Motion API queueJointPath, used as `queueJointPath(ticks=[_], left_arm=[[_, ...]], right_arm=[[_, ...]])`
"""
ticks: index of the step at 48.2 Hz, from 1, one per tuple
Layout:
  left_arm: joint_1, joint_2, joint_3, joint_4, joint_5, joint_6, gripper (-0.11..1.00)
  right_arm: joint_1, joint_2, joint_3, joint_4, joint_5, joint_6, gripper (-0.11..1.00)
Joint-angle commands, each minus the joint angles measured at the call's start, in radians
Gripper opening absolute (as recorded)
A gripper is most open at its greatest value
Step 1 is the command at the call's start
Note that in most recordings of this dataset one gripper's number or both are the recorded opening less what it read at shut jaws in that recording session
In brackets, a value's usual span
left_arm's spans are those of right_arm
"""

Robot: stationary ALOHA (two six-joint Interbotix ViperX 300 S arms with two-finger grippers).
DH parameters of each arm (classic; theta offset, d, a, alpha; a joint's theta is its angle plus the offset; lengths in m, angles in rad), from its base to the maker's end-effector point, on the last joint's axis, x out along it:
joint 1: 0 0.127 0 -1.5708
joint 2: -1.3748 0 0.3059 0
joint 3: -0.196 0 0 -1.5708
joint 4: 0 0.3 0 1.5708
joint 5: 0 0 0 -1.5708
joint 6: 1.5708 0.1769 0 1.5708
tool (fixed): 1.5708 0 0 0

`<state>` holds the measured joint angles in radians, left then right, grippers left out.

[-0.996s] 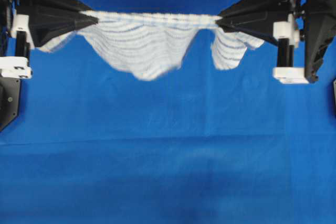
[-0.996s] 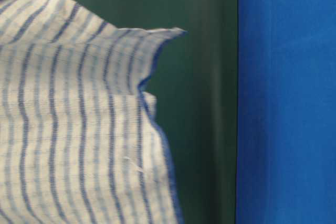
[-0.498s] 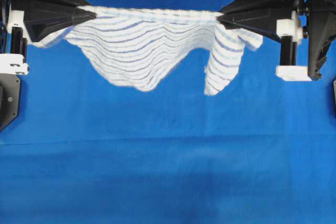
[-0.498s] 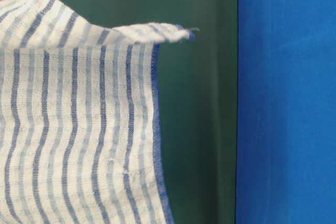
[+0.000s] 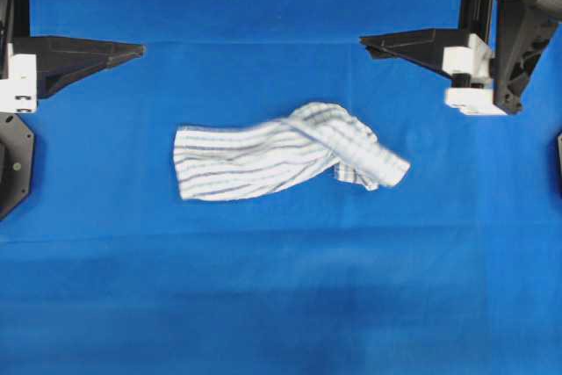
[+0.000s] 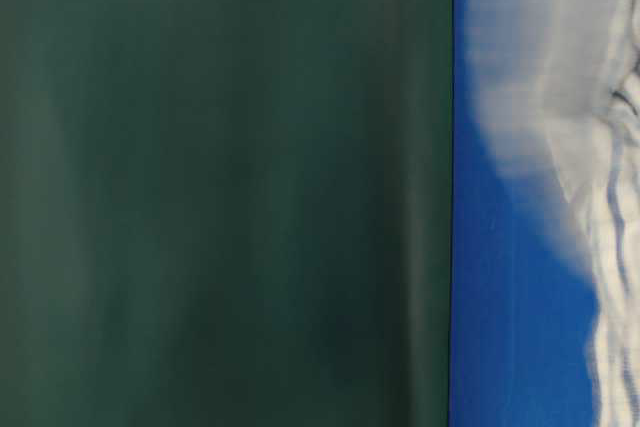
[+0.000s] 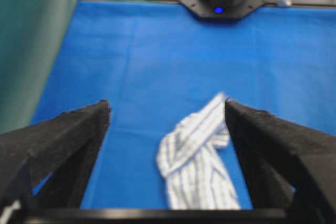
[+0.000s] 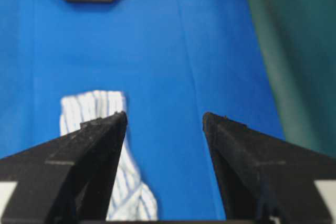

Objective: Lift the towel with both arms.

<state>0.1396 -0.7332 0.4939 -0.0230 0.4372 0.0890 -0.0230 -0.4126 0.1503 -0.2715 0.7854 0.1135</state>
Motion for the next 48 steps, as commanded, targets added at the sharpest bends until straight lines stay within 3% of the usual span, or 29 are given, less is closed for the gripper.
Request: queueJointPath(ticks=[1, 10, 18, 31, 48], left_arm=[[-0.002, -0.002, 0.000, -0.003, -0.008, -0.005, 0.92], [-0.021, 0.012, 0.048, -0.005, -0.015, -0.025, 0.92], [-0.058, 0.041, 0.132, -0.003, -0.072, -0.051, 0.92], [-0.120, 0.112, 0.307, -0.005, -0.282, -0.103, 0.92], [-0.169, 0.299, 0.437, -0.005, -0.534, -0.109, 0.92]], right_arm=[[-0.002, -0.008, -0.008, -0.005, -0.003, 0.000, 0.64], [-0.002, -0.006, 0.031, -0.005, -0.003, 0.028, 0.64], [-0.003, -0.006, 0.121, -0.003, -0.025, 0.069, 0.64], [-0.002, 0.005, 0.324, 0.002, -0.172, 0.166, 0.64], [0.011, 0.107, 0.500, 0.005, -0.353, 0.264, 0.64]])
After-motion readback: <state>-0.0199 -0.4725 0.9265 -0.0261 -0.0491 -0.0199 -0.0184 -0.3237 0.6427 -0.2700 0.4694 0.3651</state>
